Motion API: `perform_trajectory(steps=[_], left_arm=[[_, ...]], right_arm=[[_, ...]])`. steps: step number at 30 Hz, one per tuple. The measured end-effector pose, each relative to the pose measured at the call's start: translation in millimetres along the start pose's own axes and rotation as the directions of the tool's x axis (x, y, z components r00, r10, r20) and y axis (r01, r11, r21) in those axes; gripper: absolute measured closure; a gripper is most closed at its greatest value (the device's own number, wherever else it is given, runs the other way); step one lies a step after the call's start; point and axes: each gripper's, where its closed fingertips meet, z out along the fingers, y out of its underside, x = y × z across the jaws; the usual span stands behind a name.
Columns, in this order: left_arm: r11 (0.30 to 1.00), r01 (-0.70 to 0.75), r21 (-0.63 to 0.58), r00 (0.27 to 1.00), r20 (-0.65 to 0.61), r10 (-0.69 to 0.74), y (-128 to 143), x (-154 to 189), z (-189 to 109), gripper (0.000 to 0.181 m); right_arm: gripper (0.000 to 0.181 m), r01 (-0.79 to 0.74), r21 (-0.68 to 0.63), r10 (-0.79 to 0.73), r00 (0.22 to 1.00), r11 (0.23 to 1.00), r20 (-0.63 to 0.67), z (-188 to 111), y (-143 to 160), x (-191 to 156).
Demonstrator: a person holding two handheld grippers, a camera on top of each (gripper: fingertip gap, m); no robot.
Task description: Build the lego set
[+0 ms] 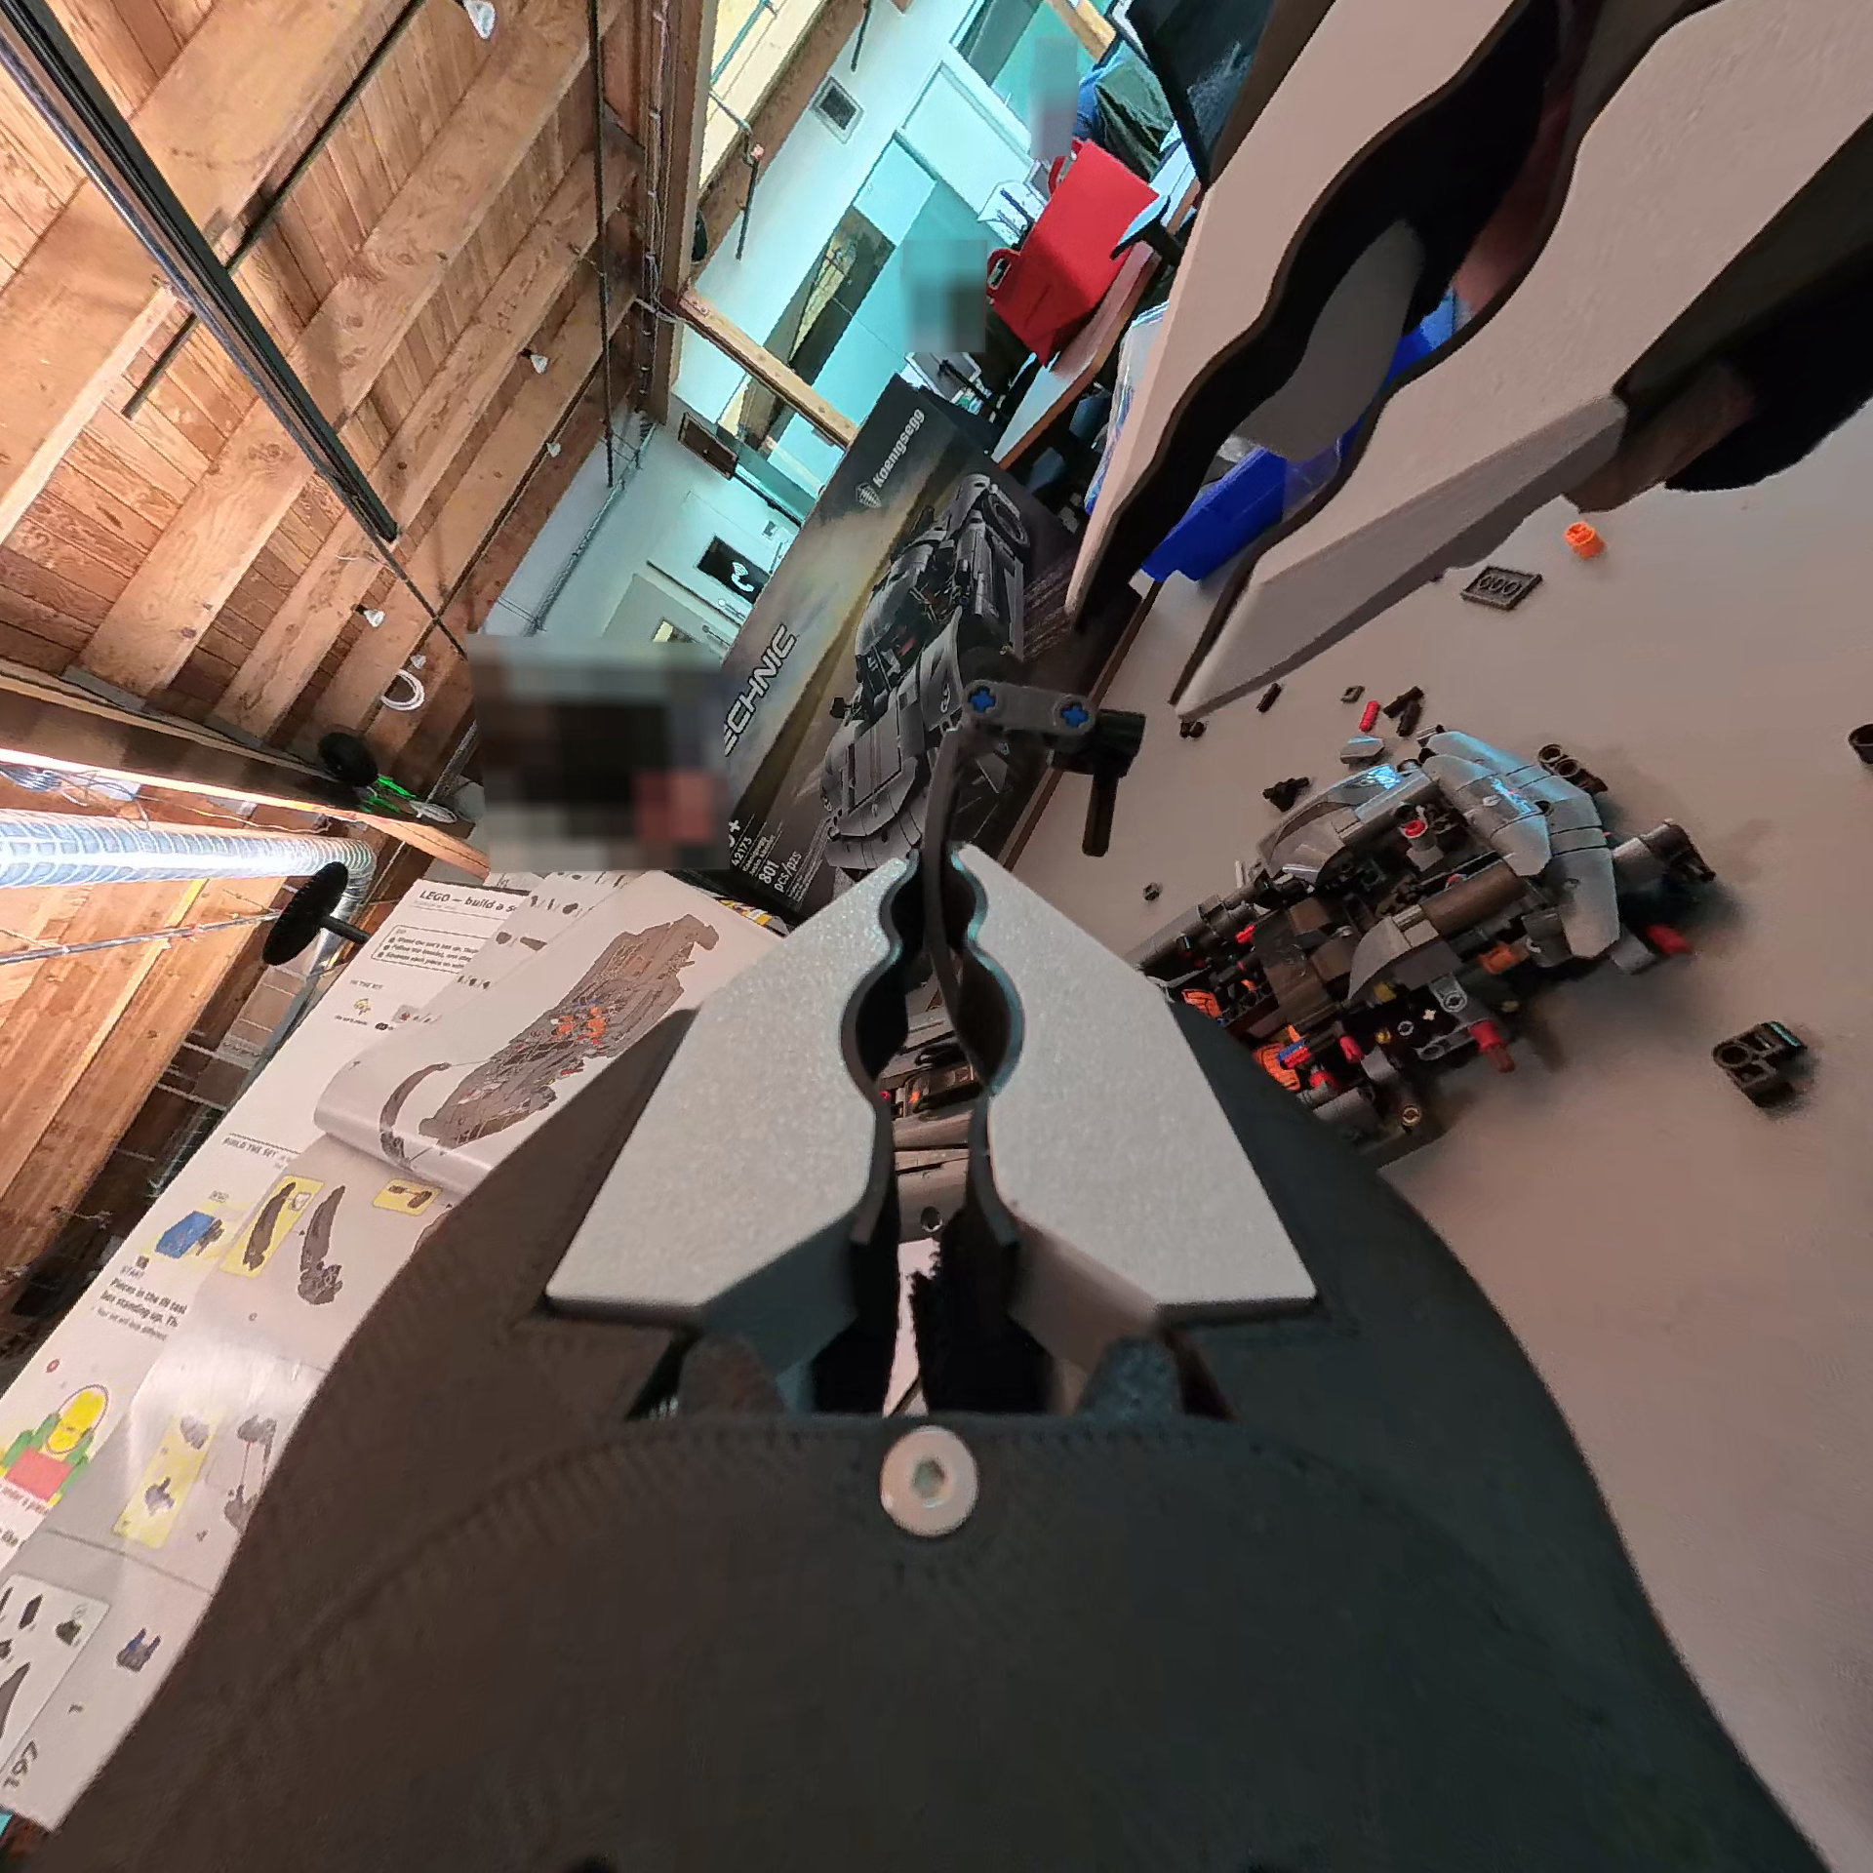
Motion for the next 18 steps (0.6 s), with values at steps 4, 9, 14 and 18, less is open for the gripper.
perform_trajectory(steps=[4,9,14,18], left_arm=[[1.0,0.002,0.014,1.0,0.013,-0.002,-3,-1,-1,0.181],[0.999,-0.012,0.041,0.999,0.035,0.011,-6,-3,-3,0.181],[0.989,-0.128,0.072,0.989,0.081,0.122,-14,-3,-8,0.181],[0.972,-0.208,0.104,0.974,0.108,0.197,-23,-1,-13,0.181]], right_arm=[[0.157,-0.045,0.007,0.045,0.999,0.999,0.029,3,-4,-5],[0.156,-0.054,0.003,0.053,0.998,0.999,0.023,7,-8,-9],[0.156,-0.083,0.029,0.082,0.996,0.996,0.031,5,-10,-7],[0.149,-0.186,0.086,0.178,0.979,0.979,0.096,0,-17,-6]])
